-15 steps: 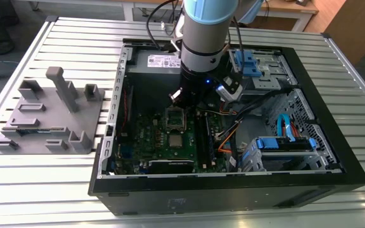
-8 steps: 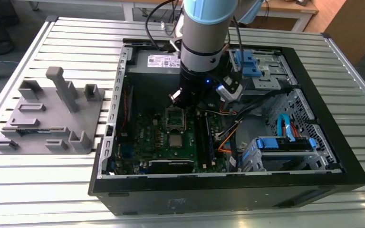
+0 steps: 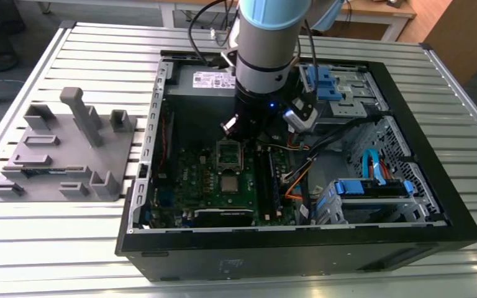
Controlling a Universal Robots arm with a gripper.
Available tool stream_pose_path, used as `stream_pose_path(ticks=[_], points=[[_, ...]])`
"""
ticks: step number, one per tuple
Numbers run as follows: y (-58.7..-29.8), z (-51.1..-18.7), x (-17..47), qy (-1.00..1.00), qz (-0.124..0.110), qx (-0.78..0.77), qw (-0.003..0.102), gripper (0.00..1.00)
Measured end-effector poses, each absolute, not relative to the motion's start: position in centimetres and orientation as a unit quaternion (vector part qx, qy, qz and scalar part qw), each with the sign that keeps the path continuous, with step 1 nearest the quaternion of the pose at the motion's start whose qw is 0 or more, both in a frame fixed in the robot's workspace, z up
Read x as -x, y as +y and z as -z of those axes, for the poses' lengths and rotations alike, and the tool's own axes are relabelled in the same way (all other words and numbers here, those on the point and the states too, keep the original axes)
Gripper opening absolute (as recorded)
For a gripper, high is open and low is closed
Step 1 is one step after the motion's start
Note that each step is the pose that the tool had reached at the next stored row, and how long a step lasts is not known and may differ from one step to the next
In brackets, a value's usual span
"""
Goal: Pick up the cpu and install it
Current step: 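Close the cpu cover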
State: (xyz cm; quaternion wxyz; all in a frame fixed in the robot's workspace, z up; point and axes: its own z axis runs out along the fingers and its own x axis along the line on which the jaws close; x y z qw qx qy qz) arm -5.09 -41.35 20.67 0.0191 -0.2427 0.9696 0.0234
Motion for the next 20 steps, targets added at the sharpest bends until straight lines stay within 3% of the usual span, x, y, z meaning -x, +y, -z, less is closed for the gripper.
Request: stream_pose_path(ticks=[20], points=[[-41.59, -20.98, 5.12, 0.955, -0.024, 0.296, 0.018, 0.11]])
